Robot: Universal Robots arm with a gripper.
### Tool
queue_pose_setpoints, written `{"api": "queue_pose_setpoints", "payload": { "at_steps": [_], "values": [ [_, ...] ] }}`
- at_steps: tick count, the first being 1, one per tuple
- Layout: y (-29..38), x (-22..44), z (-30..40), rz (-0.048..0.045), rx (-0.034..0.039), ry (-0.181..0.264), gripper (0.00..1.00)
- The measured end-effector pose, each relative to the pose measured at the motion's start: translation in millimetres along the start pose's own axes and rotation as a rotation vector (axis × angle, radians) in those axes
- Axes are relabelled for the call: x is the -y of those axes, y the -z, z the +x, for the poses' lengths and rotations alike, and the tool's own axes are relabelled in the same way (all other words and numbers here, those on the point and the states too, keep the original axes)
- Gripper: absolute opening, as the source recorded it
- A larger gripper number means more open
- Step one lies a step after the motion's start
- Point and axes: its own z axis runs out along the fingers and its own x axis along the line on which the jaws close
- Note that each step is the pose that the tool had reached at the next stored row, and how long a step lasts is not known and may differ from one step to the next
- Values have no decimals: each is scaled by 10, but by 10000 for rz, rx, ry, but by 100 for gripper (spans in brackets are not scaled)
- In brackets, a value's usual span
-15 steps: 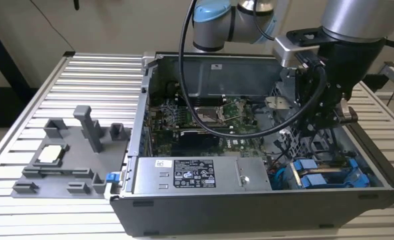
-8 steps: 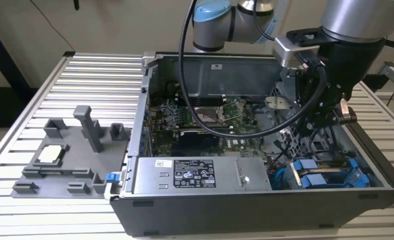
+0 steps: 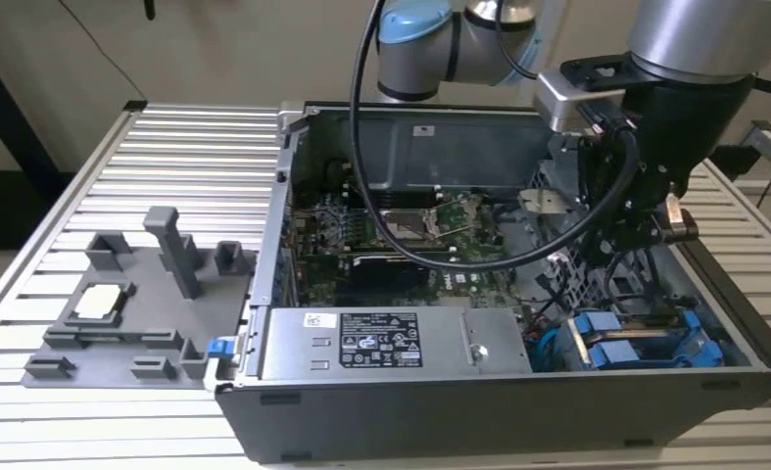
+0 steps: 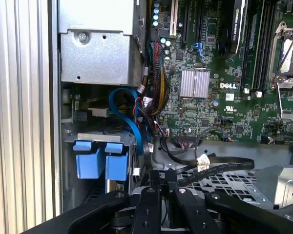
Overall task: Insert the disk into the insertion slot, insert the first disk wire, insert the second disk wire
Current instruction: 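Insert the second disk wire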
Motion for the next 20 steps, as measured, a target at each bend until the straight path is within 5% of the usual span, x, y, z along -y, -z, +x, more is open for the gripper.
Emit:
{"api": "queue_pose_setpoints", "payload": {
  "at_steps": [5, 20],
  "values": [
    [-3, 3, 32, -20, 1, 0, 16],
    [-45, 67, 498, -261, 13, 9, 16]
  ]
}}
